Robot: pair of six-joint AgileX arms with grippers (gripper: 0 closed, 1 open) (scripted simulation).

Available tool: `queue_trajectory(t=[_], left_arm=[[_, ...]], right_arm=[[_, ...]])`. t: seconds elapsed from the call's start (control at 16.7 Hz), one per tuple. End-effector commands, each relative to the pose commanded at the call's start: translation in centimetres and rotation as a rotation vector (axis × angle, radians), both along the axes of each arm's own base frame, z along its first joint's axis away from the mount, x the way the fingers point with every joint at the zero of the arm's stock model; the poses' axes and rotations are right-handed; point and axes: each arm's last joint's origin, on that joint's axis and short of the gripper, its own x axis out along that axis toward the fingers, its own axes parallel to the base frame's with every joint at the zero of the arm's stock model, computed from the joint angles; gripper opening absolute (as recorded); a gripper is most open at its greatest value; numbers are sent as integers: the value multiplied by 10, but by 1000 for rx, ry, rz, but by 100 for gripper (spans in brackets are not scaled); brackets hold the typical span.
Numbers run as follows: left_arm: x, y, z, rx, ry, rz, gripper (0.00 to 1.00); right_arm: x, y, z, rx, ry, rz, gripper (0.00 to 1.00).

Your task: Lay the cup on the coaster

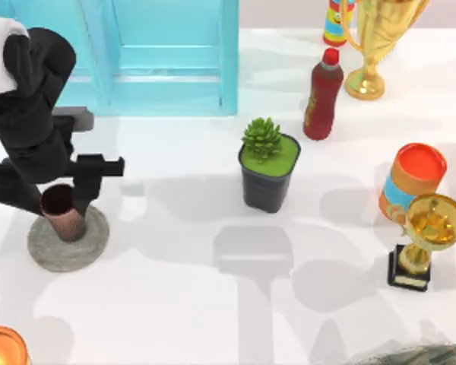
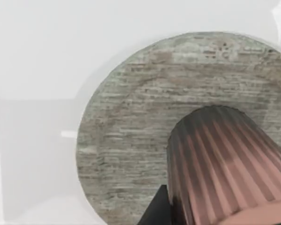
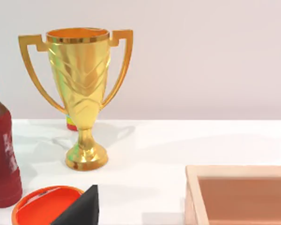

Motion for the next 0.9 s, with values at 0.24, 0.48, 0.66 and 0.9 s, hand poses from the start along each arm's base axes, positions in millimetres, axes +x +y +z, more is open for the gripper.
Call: queue_trajectory(t=[0.24, 0.48, 0.66, 0.9], left_arm=[[0, 0, 0, 0, 0, 0, 60], [0, 0, 0, 0, 0, 0, 90], [0, 0, 0, 0, 0, 0, 100], [0, 0, 0, 0, 0, 0, 100]], right_arm=[[0, 0, 0, 0, 0, 0, 100], [0, 0, 0, 0, 0, 0, 100], [0, 0, 0, 0, 0, 0, 100], [0, 0, 0, 0, 0, 0, 100]])
